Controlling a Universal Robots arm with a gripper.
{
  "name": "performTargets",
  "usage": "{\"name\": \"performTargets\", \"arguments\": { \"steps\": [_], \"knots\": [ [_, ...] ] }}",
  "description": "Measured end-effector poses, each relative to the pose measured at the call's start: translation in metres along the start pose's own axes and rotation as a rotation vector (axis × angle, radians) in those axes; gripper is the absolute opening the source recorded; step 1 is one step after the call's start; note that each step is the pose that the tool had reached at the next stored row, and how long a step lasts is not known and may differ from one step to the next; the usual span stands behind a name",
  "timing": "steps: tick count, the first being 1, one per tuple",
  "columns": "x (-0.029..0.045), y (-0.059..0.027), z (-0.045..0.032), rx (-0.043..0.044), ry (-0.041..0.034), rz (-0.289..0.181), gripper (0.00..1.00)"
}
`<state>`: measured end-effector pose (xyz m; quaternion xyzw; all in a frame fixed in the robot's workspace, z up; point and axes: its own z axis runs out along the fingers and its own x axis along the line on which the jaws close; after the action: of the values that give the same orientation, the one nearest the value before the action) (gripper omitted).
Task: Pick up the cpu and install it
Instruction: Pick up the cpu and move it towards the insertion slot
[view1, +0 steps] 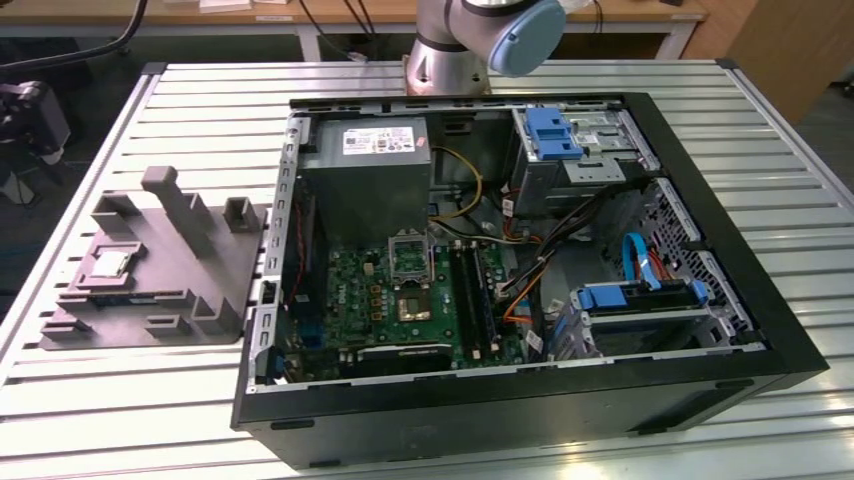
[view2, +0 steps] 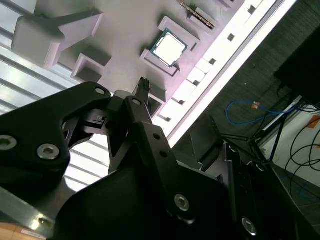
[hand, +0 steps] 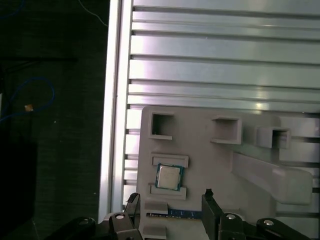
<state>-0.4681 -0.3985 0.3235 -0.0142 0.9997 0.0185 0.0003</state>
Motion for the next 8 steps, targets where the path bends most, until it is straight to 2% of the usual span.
{"name": "performTargets", "arguments": {
  "steps": [8],
  "knots": [
    [-0.0011,-0.0008,0.0137,0.0,0.0,0.0,0.6]
  ]
}}
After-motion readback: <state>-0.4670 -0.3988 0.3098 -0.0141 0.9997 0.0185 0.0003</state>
